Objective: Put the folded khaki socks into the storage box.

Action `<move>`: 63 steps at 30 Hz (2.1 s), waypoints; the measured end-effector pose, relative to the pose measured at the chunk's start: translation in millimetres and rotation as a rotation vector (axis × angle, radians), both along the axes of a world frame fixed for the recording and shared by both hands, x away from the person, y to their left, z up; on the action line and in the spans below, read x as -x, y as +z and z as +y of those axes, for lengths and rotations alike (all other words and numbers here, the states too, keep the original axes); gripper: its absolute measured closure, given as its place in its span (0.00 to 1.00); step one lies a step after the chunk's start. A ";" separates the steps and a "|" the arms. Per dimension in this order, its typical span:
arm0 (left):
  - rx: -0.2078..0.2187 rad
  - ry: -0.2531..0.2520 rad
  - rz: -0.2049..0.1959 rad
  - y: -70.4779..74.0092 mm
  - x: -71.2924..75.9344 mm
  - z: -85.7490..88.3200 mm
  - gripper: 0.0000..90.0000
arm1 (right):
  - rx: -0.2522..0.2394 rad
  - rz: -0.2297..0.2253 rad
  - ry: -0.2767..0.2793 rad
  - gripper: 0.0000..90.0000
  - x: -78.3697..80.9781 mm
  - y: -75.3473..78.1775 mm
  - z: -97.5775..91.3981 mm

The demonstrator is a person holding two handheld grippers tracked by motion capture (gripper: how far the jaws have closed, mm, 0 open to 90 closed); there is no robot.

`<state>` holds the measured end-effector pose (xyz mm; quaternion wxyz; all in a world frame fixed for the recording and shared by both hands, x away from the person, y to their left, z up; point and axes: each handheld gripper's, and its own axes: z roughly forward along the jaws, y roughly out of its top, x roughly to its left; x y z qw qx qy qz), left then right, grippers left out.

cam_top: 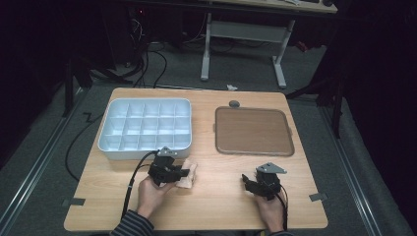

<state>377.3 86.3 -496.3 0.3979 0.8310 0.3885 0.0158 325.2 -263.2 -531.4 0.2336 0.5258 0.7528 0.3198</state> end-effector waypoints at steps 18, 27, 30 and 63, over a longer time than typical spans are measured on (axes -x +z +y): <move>0.030 0.049 -0.021 15.8 3.0 30.7 0.80 | 0.002 0.000 0.000 0.39 0.0 0.0 0.5; 0.075 0.073 -0.014 21.9 1.9 46.6 0.80 | 0.002 0.000 -0.001 0.39 0.0 0.0 0.5; 0.066 0.080 -0.012 22.9 3.9 51.0 0.80 | 0.002 0.001 0.000 0.39 0.0 0.0 0.5; 0.084 0.156 -0.039 51.4 2.1 96.5 0.80 | -0.001 -0.001 0.009 0.39 0.0 -0.1 0.8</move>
